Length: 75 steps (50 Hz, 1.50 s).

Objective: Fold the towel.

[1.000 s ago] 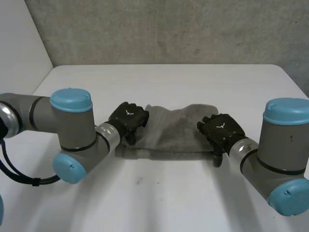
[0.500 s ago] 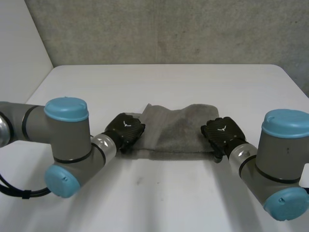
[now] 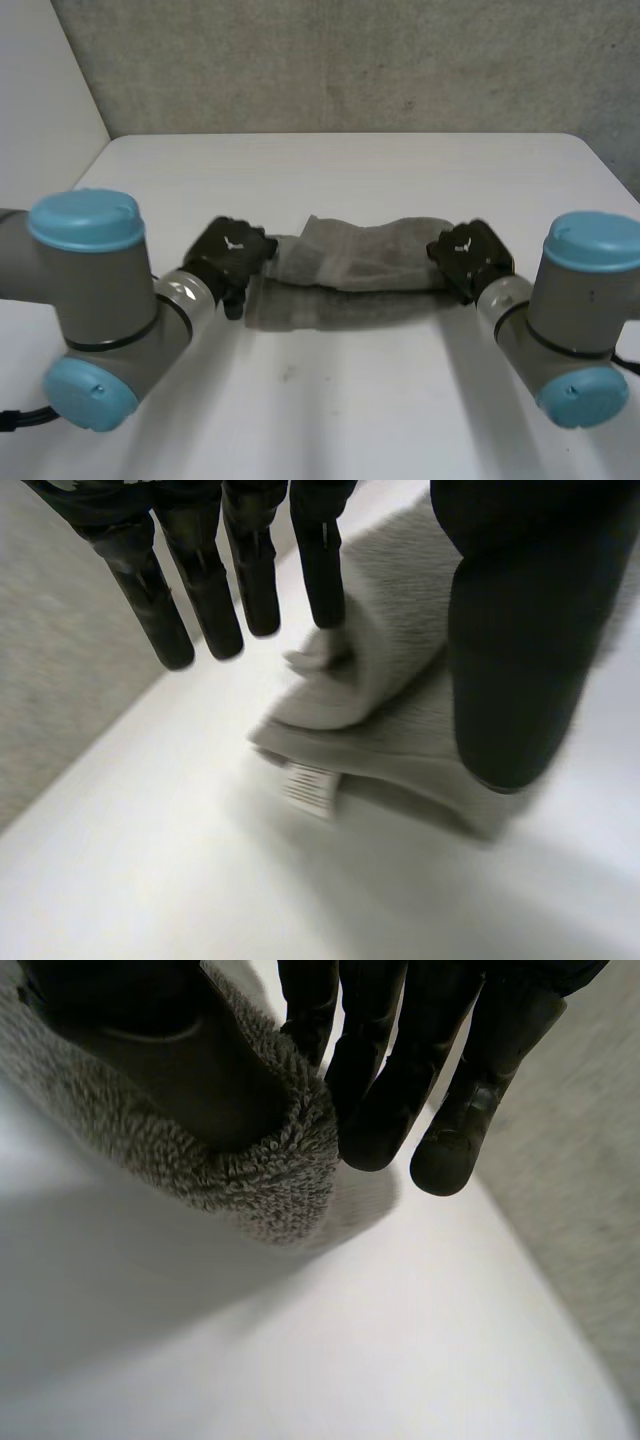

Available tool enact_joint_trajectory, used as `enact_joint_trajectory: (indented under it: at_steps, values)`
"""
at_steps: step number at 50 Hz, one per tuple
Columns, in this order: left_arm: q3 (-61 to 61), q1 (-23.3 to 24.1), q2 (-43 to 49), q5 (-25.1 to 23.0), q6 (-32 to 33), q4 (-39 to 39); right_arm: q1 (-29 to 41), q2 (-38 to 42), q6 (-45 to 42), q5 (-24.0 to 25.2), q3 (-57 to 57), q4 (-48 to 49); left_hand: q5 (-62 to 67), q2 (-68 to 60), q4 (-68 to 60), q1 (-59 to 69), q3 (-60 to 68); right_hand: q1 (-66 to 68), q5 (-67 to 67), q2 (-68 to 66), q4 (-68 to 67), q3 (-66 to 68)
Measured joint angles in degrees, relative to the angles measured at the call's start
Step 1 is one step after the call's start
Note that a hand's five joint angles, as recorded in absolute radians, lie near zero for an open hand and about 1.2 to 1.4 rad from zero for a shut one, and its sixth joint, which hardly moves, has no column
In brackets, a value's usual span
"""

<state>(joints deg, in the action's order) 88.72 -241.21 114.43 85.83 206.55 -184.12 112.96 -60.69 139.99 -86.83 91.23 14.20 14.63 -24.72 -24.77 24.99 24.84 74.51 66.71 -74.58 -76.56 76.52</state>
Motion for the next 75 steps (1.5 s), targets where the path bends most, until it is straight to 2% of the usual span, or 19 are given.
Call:
enact_joint_trajectory:
  at_steps: [4,11,18,23,25,27,28,29,30,32,33,38,43,46,54,61,68,75]
  values:
    - [0.6,-1.1,-3.9,0.5,-0.3,0.1,1.2,0.3,-6.5,-0.7,-4.5,-0.1,-7.9,7.8,7.8,-8.0,-7.9,0.0,0.1,0.0,0.0,0.0]
    - [0.6,-4.0,-8.6,0.3,-0.6,0.1,12.3,4.6,-15.6,0.7,-16.3,-0.1,-11.6,11.8,11.7,-11.9,-11.7,0.5,0.1,0.0,0.0,0.0]
    - [-0.3,-6.7,-10.5,0.1,-2.7,-0.1,23.5,14.7,-22.6,7.1,-26.1,-2.3,-12.1,12.5,12.5,-12.6,-12.4,0.5,0.1,-0.5,0.0,0.0]
    - [-1.1,-8.0,-10.5,-0.1,-6.1,-0.3,26.8,19.9,-25.5,10.5,-28.6,-4.0,-12.2,12.6,12.5,-12.7,-12.7,0.5,0.1,-0.5,0.0,0.0]
    - [-1.6,-8.3,-10.3,-0.1,-7.5,-0.5,27.1,20.3,-25.2,10.5,-28.9,-4.3,-12.2,12.6,12.6,-12.7,-12.7,-7.8,-8.8,7.4,8.6,-8.5]
    - [-2.1,-8.5,-10.1,-0.2,-8.8,-0.7,27.0,19.9,-23.7,10.2,-28.9,-4.2,-12.3,12.7,12.6,-12.9,-12.7,-18.8,-21.1,19.4,20.5,-20.5]
    - [-2.6,-8.7,-9.8,-0.2,-9.7,-1.0,26.8,19.0,-21.3,9.8,-28.5,-4.0,-12.3,12.7,12.6,-12.9,-12.7,-34.9,-36.4,35.7,35.3,-36.3]
    - [-3.1,-8.8,-9.6,-0.2,-10.3,-1.3,26.4,17.9,-18.5,9.5,-28.0,-3.7,-12.3,12.7,12.7,-12.9,-12.7,-43.9,-46.0,45.1,45.5,-45.5]
    - [-3.5,-8.9,-9.4,-0.2,-10.7,-1.5,26.1,17.1,-16.7,9.3,-27.6,-3.4,-12.3,12.7,12.7,-12.9,-12.7,-49.1,-51.6,50.3,49.8,-50.8]
    - [-4.9,-9.0,-8.5,-0.3,-12.0,-2.3,24.3,13.2,-7.1,8.6,-25.6,-2.2,-12.3,12.7,12.7,-12.9,-12.7,-58.8,-62.9,60.1,61.3,-61.5]
    - [-5.3,-9.0,-8.3,-0.3,-12.2,-2.5,23.7,12.2,-4.3,8.5,-25.0,-1.9,-12.3,12.8,12.7,-12.9,-12.7,-59.4,-63.3,60.8,61.8,-62.4]
    - [-10.0,-8.1,-4.9,-0.4,-14.9,-4.1,16.0,3.0,20.4,7.7,-19.9,-0.9,-12.3,12.8,12.7,-12.9,-12.7,-61.2,-63.3,61.2,62.1,-63.0]
    - [-14.3,-6.3,-0.7,-1.0,-18.5,-4.5,9.1,-0.2,30.8,7.6,-18.2,-5.1,-12.3,12.8,12.7,-12.9,-12.7,-61.2,-63.3,61.2,62.1,-63.0]
    - [-16.3,-5.1,2.1,-1.7,-21.1,-4.5,6.6,0.5,32.5,7.7,-18.9,-8.4,-12.3,12.8,12.7,-12.9,-12.7,-61.2,-63.3,61.2,62.1,-63.0]
    - [-18.7,-1.2,12.2,-4.9,-26.6,-4.0,5.4,10.3,36.1,8.9,-28.0,-17.2,-12.3,12.8,12.7,-12.9,-12.7,-61.2,-63.3,61.2,62.1,-63.0]
    - [-17.8,-0.3,17.6,-5.2,-26.6,-3.6,7.0,18.3,37.6,10.2,-35.7,-22.5,-12.3,12.8,12.7,-12.9,-12.7,-61.2,-63.3,61.2,62.1,-63.0]
    - [-17.3,-0.4,19.3,-5.2,-25.8,-2.5,8.6,23.9,37.1,10.0,-40.5,-24.4,-12.3,12.8,12.7,-12.9,-12.7,-61.2,-63.3,61.2,62.1,-63.0]
    - [-17.5,-0.5,17.6,-4.9,-23.3,-0.4,9.8,23.4,36.5,8.2,-42.6,-27.0,-12.3,12.8,12.7,-12.9,-12.7,-61.2,-63.3,61.2,62.1,-63.0]
